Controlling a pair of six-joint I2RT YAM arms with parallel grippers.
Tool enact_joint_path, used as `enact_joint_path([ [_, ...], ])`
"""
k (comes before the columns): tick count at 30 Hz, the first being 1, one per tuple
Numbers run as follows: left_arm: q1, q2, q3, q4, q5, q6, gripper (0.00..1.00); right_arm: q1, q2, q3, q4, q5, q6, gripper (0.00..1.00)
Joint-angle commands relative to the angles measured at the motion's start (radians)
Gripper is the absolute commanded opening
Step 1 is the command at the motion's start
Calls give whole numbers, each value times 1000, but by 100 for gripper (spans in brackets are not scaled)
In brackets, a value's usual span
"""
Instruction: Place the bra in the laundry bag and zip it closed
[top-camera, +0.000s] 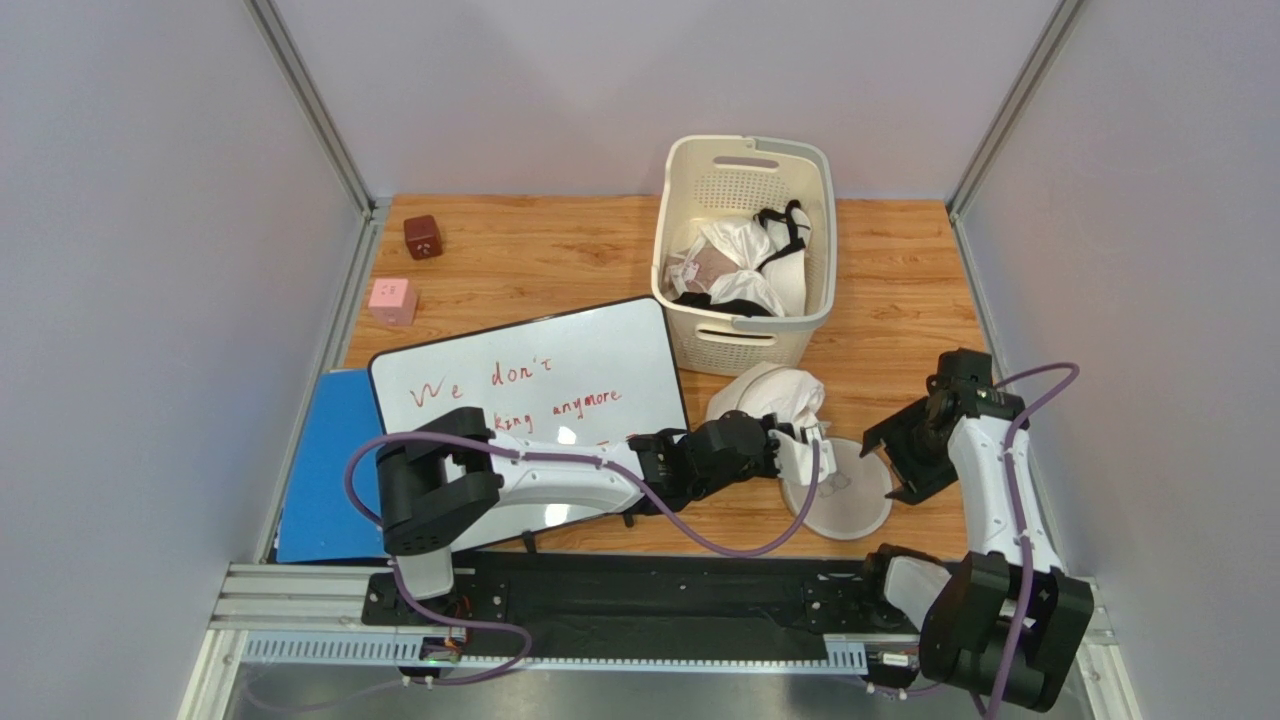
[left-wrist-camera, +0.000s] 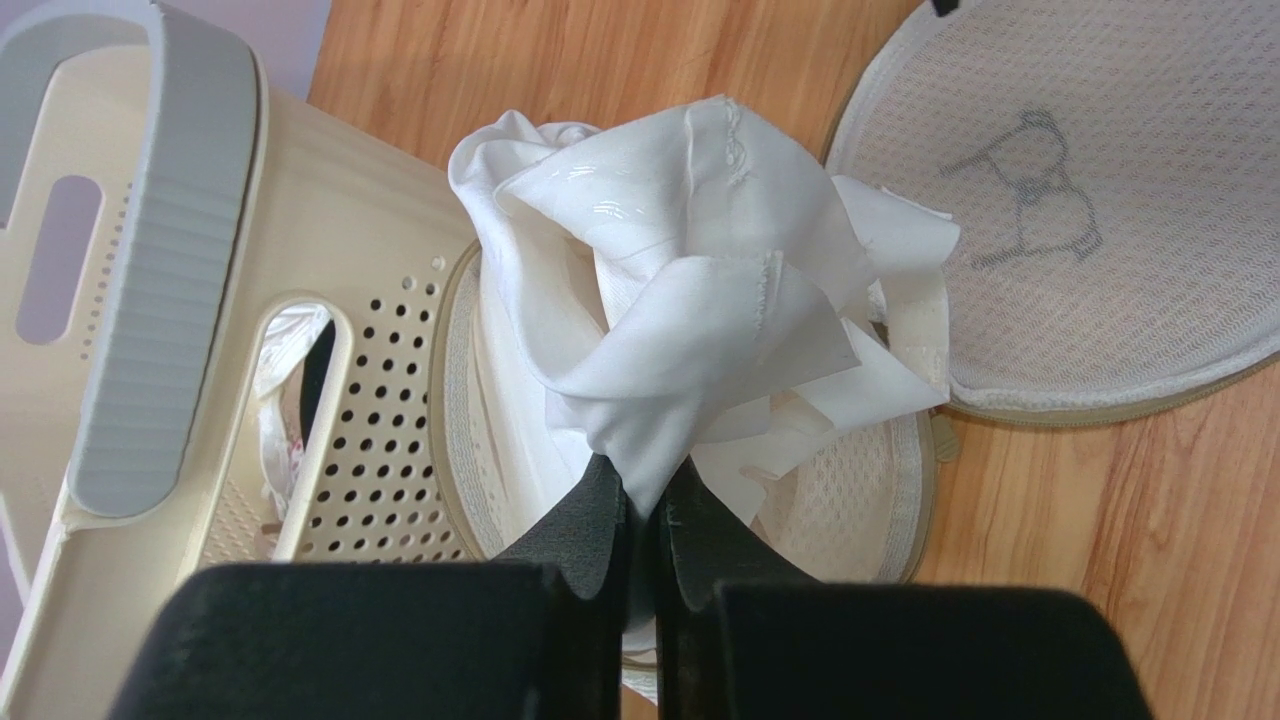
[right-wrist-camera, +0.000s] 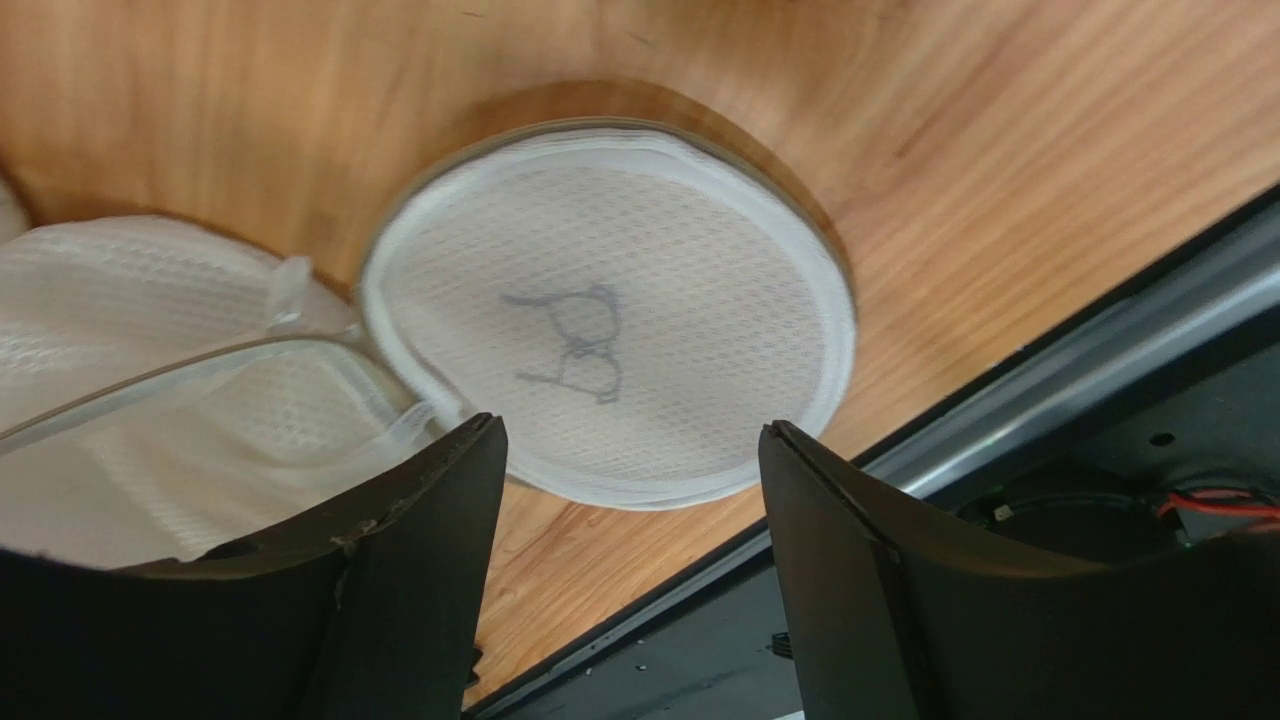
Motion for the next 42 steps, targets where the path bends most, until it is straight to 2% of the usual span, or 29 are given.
enact_joint_path([
  [1, 13, -52, -16, 93, 17, -16, 0, -4, 11, -6, -13, 145, 68, 66],
  [6, 16, -58, -27, 95, 16, -23, 0, -8, 23, -31, 15, 266, 75, 65],
  [10, 16, -57, -30, 91, 14, -27, 0, -10, 45, -112, 82, 211, 65, 63],
  [14, 16, -49, -21, 79, 16, -27, 0, 2, 43, -164, 150, 165, 76, 56],
  [18, 18, -41, -13, 75, 19, -25, 0, 10, 82, -167, 173, 187, 79, 57],
  [27, 18, -26, 10, 53, 33, -30, 0, 51, 178, -279, 343, 170, 108, 55],
  [30, 16, -24, 10, 45, 30, -28, 0, 59, 192, -269, 380, 176, 104, 44],
  [31, 16, -24, 10, 42, 30, -28, 0, 65, 188, -258, 381, 182, 101, 35],
  [33, 18, -24, 11, 36, 27, -31, 0, 70, 159, -250, 368, 196, 90, 27],
  [34, 16, -24, 13, 35, 28, -30, 0, 71, 143, -244, 343, 194, 88, 20],
  [36, 16, -23, 13, 36, 25, -30, 0, 71, 73, -235, 305, 190, 87, 15],
  [37, 18, -20, 11, 33, 22, -30, 0, 71, 38, -227, 261, 184, 84, 9],
  [40, 18, -15, 14, 25, 14, -28, 0, 85, -110, -201, 169, 145, 96, 0],
  [42, 16, -14, 13, 18, 5, -30, 0, 97, -174, -158, 107, 141, 110, 0],
])
